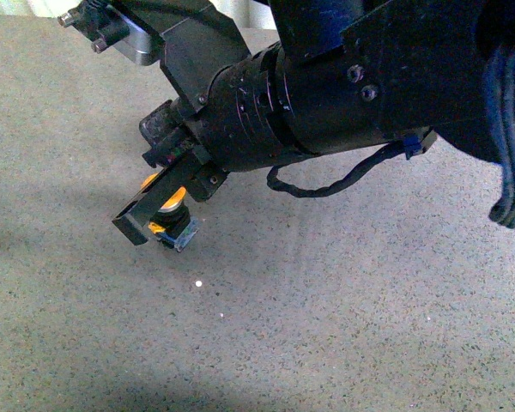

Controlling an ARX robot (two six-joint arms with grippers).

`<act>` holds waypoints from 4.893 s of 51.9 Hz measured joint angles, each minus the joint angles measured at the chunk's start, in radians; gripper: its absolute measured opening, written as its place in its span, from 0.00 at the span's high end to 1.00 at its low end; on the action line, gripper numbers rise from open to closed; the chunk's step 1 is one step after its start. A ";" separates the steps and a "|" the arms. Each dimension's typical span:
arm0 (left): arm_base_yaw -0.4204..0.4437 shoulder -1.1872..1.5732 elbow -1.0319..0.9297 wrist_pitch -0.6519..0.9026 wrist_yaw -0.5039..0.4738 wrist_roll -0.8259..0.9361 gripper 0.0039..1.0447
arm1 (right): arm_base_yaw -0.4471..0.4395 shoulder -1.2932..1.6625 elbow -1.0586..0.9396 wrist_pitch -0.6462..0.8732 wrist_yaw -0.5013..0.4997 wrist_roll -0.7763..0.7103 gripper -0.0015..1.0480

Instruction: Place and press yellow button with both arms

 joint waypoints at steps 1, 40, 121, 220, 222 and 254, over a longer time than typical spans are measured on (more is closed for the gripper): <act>0.000 -0.005 0.000 -0.005 0.000 0.000 0.99 | 0.001 0.004 0.002 -0.002 -0.002 0.003 0.99; 0.001 -0.192 0.000 -0.211 0.000 0.002 0.99 | 0.007 0.089 0.040 -0.074 -0.002 0.091 0.99; 0.001 -0.192 0.000 -0.211 0.000 0.002 0.99 | -0.470 -1.009 -0.985 0.603 0.409 0.303 0.99; 0.001 -0.192 0.000 -0.211 0.000 0.002 0.81 | -0.557 -1.956 -1.039 -0.282 0.326 0.299 0.92; 0.001 -0.192 0.000 -0.211 0.000 0.002 0.76 | -0.557 -1.956 -1.039 -0.282 0.326 0.299 0.87; 0.001 -0.192 0.000 -0.211 0.000 0.004 0.09 | -0.557 -1.957 -1.039 -0.282 0.326 0.299 0.09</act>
